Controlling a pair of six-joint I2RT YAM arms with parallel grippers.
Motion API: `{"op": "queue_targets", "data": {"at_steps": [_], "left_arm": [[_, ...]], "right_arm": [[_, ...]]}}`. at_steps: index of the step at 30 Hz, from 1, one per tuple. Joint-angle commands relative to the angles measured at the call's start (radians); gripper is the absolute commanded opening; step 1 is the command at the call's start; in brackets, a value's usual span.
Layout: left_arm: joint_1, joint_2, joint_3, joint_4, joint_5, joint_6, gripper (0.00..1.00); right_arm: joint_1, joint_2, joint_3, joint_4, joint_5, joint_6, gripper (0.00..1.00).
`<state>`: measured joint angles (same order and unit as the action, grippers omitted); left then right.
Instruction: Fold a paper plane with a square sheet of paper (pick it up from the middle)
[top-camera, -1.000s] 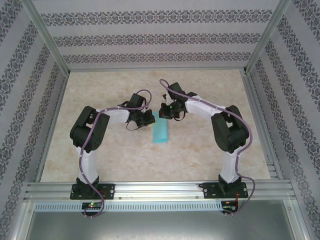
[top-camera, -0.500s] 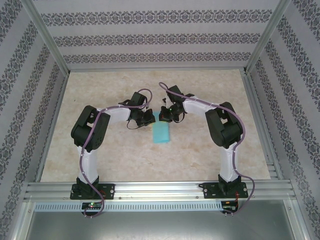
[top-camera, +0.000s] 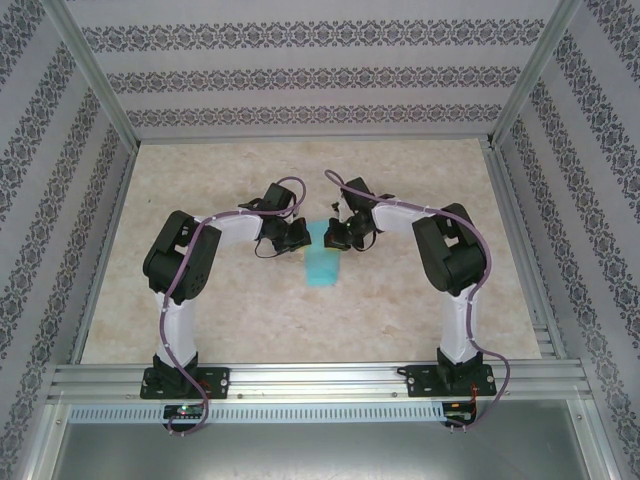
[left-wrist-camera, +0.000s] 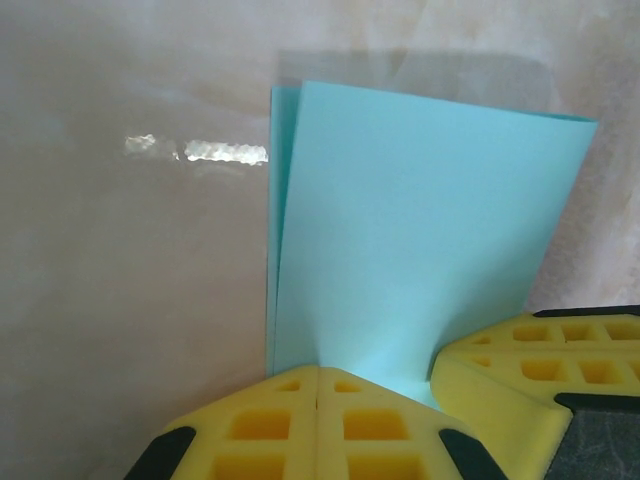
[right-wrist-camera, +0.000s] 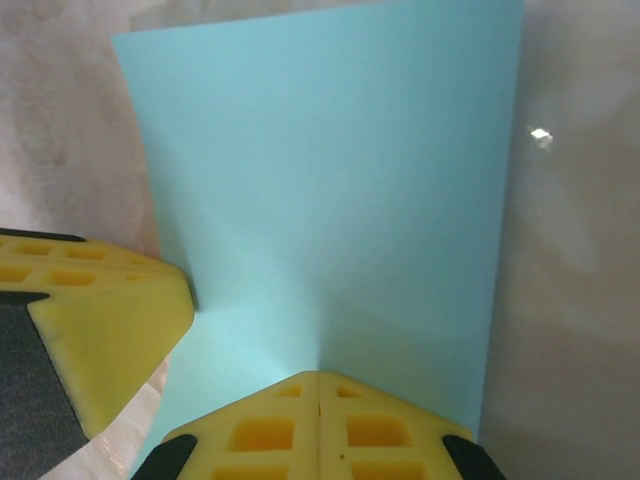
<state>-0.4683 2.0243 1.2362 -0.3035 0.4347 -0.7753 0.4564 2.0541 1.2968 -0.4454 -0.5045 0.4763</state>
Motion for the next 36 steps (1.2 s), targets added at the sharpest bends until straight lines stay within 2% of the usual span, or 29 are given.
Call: {"op": "queue_targets", "data": {"at_steps": [1, 4, 9, 19, 30, 36], "left_arm": [[0.001, 0.092, -0.073, -0.221, -0.188, 0.01, 0.0], [0.001, 0.092, -0.074, -0.221, -0.188, 0.011, 0.0], [0.002, 0.092, -0.07, -0.22, -0.185, 0.014, 0.0], [0.002, 0.097, -0.059, -0.232, -0.183, 0.02, 0.0], [0.002, 0.096, -0.075, -0.23, -0.189, 0.032, 0.0], [0.001, 0.094, -0.076, -0.229, -0.185, 0.034, 0.0]], "right_arm": [[-0.048, -0.025, -0.078, -0.022, 0.063, -0.023, 0.0], [-0.077, -0.066, -0.099, 0.001, 0.062, -0.018, 0.0], [-0.06, -0.129, -0.042, 0.026, 0.039, -0.001, 0.0], [-0.01, 0.028, 0.097, 0.051, -0.01, 0.023, 0.0], [-0.132, 0.066, 0.062, 0.077, 0.033, 0.038, 0.0], [-0.123, 0.017, 0.116, 0.076, 0.037, 0.058, 0.0]]}}
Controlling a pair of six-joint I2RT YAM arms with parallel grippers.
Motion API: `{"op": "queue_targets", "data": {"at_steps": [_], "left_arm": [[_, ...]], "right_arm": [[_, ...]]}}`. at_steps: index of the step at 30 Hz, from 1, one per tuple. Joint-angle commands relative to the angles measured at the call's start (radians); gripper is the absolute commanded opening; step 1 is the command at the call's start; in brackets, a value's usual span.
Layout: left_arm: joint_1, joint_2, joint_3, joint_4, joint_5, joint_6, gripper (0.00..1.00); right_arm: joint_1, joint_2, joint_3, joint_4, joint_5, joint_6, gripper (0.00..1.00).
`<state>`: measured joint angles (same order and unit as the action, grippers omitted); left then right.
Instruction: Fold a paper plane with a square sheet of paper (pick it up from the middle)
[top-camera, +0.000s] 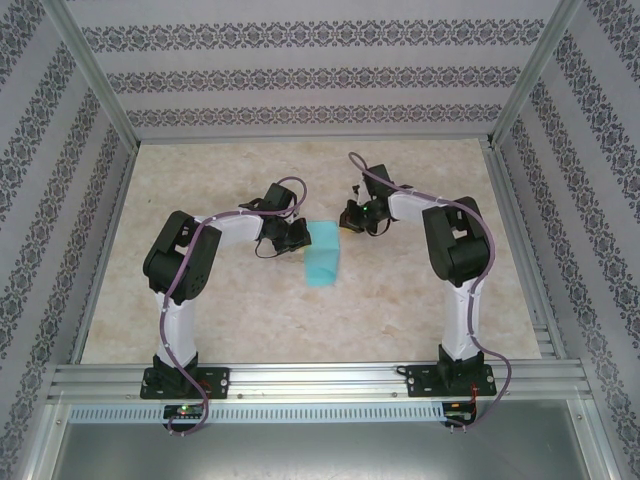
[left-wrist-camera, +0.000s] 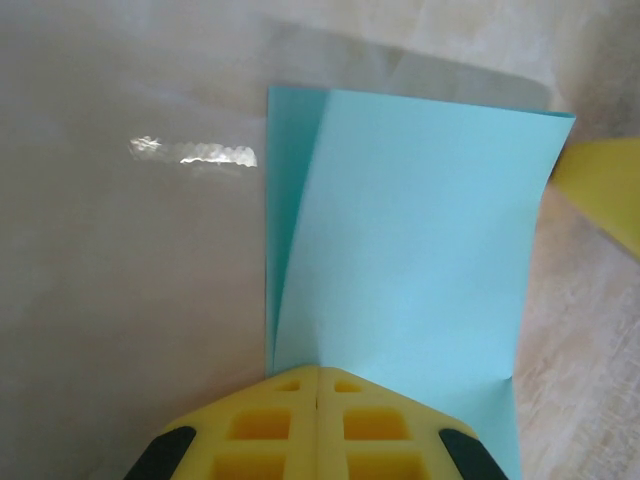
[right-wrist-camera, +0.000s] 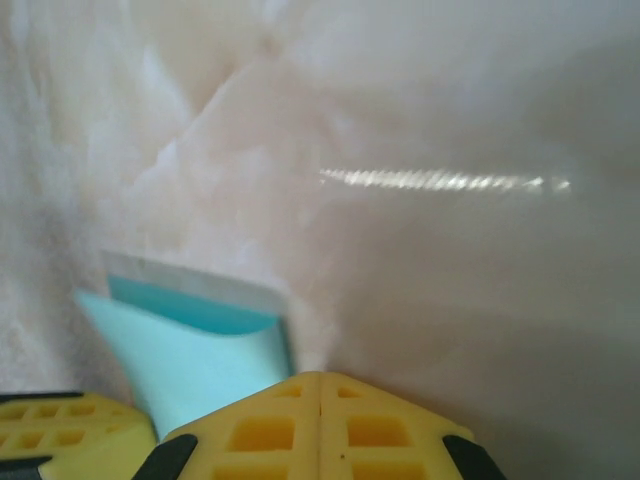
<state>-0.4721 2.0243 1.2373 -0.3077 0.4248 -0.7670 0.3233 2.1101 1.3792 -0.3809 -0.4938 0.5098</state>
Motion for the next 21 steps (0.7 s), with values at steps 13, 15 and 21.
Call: {"op": "queue_targets", "data": {"at_steps": [13, 15, 21], "left_arm": [[0.005, 0.097, -0.072, -0.227, -0.176, 0.026, 0.0], [0.004, 0.098, -0.072, -0.226, -0.174, 0.024, 0.0], [0.004, 0.105, -0.072, -0.227, -0.173, 0.026, 0.0]], "right_arm": [[0.105, 0.033, 0.071, 0.008, -0.003, 0.034, 0.0], [0.093, 0.049, 0.073, 0.006, 0.009, 0.035, 0.0], [0.03, 0.087, 0.093, 0.004, 0.07, 0.066, 0.0]]}}
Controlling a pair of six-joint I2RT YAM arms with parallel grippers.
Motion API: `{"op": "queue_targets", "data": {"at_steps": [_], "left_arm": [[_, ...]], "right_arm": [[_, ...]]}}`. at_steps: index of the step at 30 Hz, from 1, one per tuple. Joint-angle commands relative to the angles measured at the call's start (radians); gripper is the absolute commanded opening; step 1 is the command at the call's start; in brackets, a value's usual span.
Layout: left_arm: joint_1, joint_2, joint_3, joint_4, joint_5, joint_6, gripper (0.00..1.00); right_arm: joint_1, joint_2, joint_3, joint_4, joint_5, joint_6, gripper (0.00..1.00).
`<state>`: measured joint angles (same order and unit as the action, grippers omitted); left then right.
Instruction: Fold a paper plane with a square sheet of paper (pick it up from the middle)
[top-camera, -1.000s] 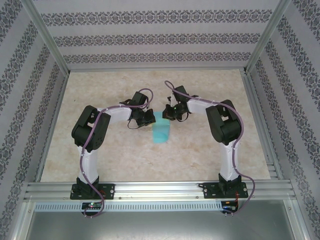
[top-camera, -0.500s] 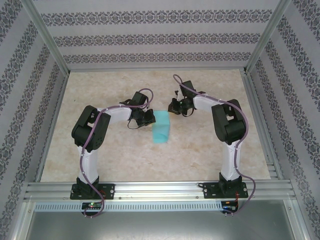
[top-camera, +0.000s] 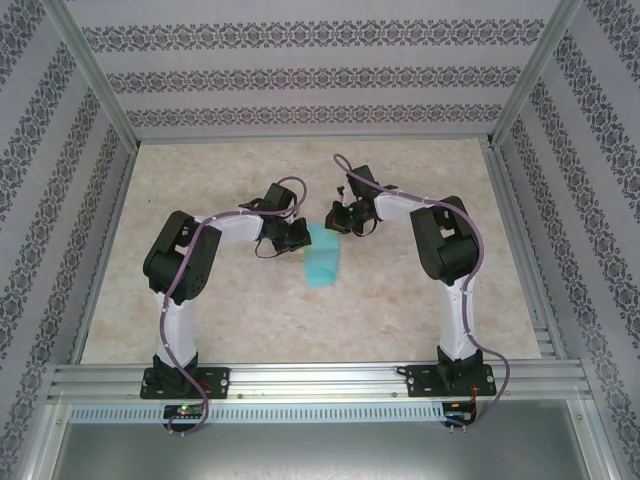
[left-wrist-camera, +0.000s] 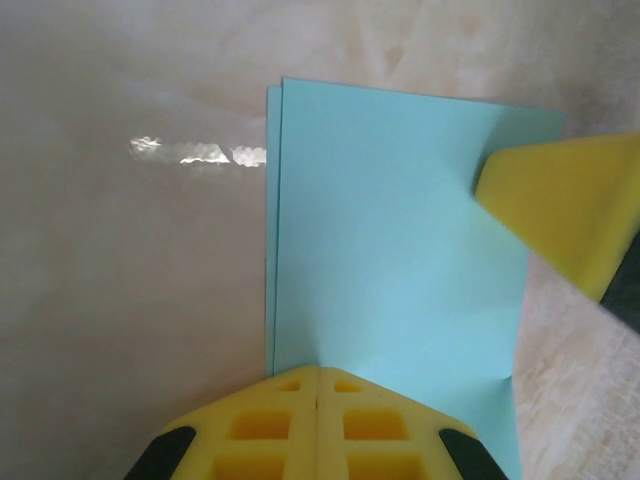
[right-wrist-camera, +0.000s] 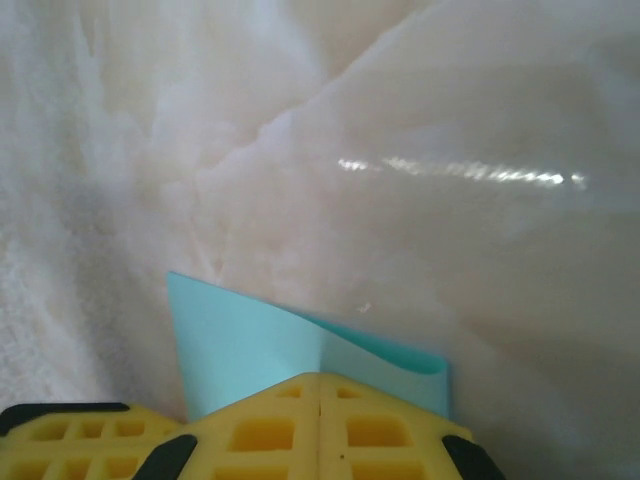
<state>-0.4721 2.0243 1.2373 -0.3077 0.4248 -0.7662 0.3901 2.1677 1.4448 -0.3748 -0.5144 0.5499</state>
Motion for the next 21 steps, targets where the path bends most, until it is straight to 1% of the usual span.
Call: {"op": "queue_targets", "data": {"at_steps": [1, 6, 9, 15, 21], "left_arm": [[0.005, 0.106, -0.071, -0.227, -0.171, 0.026, 0.0], [0.005, 0.106, -0.071, -0.233, -0.171, 0.029, 0.0], [0.004, 0.108, -0.069, -0.23, -0.171, 0.03, 0.0], [0.003, 0.106, -0.07, -0.225, -0.169, 0.025, 0.0], [0.004, 0.107, -0.073, -0.218, -0.17, 0.025, 0.0]], "right_arm": [[-0.047, 0.025, 0.031, 0.0, 0.1, 0.04, 0.0], [-0.057, -0.053, 0.007, 0.044, 0.127, 0.087, 0.0], [-0.05, -0.098, -0.021, 0.067, 0.098, 0.088, 0.0], [0.023, -0.219, -0.13, 0.072, 0.013, 0.049, 0.0], [0.08, -0.233, -0.222, 0.037, -0.012, 0.039, 0.0]]}}
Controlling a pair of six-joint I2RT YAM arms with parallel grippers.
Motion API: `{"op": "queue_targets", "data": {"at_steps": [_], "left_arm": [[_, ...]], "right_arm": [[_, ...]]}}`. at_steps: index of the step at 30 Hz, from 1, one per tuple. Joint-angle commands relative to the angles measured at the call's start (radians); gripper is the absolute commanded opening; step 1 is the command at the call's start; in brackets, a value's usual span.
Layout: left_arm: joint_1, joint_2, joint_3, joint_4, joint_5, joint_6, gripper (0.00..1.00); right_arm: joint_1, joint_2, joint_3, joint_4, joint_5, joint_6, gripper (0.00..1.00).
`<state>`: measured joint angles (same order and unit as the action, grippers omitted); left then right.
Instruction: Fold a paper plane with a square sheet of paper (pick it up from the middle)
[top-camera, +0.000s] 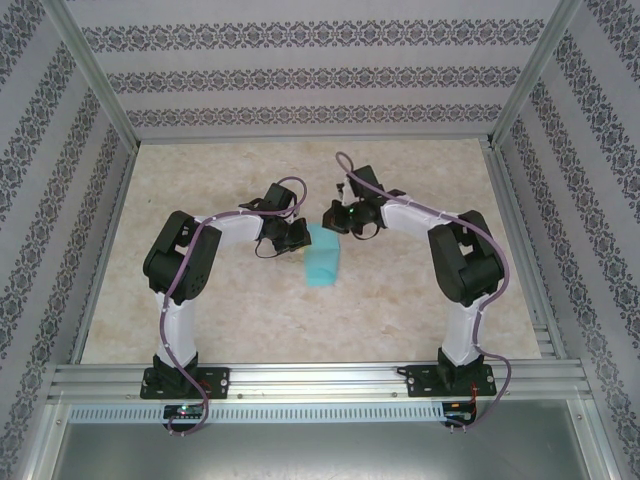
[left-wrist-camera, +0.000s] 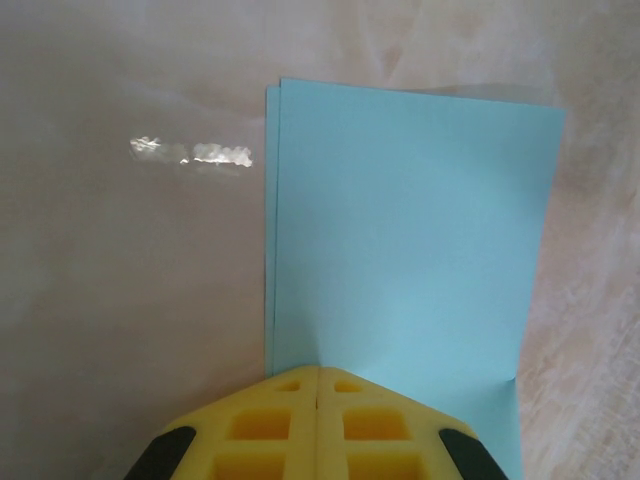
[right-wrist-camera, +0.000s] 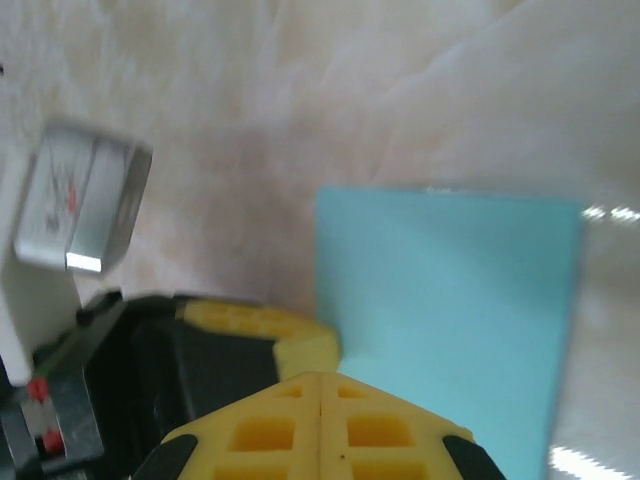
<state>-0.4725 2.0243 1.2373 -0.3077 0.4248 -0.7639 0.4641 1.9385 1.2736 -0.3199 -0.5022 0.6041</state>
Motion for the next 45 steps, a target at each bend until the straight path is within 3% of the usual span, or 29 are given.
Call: {"op": "queue_targets", "data": {"at_steps": [1, 22, 31, 37, 45], "left_arm": [[0.004, 0.106, -0.074, -0.218, -0.17, 0.022, 0.0], [0.004, 0.116, -0.081, -0.209, -0.175, 0.019, 0.0], [0.005, 0.119, -0.091, -0.197, -0.175, 0.019, 0.0], [0.005, 0.117, -0.09, -0.192, -0.171, 0.017, 0.0], [0.005, 0.119, -0.089, -0.189, -0.168, 0.017, 0.0]], "right_arm": [[0.008, -0.003, -0.067, -0.015, -0.031, -0.011, 0.0], [0.006, -0.023, -0.235, -0.027, -0.074, -0.054, 0.0], [-0.016, -0.143, -0.373, -0.099, -0.099, -0.15, 0.0], [-0.008, -0.186, -0.256, -0.094, -0.101, -0.134, 0.0], [0.05, -0.021, -0.125, -0.081, -0.104, -0.121, 0.0]]}}
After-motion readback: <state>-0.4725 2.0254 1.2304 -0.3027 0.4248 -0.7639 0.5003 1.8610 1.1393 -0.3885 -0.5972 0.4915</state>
